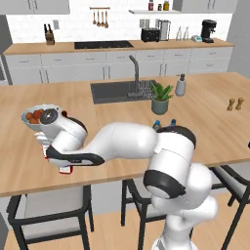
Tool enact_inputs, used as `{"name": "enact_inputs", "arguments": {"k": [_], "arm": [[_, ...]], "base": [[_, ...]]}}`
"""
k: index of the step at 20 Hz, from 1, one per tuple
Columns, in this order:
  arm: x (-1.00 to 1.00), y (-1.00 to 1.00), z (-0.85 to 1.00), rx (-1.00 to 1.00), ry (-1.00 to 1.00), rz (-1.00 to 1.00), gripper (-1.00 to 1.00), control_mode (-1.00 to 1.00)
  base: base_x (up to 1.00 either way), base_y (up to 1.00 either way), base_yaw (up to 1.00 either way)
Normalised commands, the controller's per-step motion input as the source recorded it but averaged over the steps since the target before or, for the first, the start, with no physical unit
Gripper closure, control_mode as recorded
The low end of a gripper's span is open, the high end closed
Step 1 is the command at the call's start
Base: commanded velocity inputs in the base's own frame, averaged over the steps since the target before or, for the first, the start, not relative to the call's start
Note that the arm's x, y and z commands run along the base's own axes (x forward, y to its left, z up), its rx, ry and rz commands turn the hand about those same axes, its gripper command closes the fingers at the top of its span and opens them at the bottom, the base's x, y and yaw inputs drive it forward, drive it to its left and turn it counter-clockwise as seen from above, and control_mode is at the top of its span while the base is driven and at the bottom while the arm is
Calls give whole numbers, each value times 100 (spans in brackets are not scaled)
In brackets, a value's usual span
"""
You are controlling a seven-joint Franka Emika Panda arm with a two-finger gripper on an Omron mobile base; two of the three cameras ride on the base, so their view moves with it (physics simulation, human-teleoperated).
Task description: Move the plastic bottles in the middle to the plastics group, and the glass bottles in the middle to the glass group.
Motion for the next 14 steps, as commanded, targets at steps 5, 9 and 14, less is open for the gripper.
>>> {"name": "enact_inputs", "arguments": {"k": [5,9,14], "arm": [[9,0,-34,4,0,-1,100,-100],[5,0,-31,1,0,0,100,-100],[-2,-11,-21,2,0,0,-100,-100]], "base": [[0,0,0],[0,0,0],[0,0,0]]}}
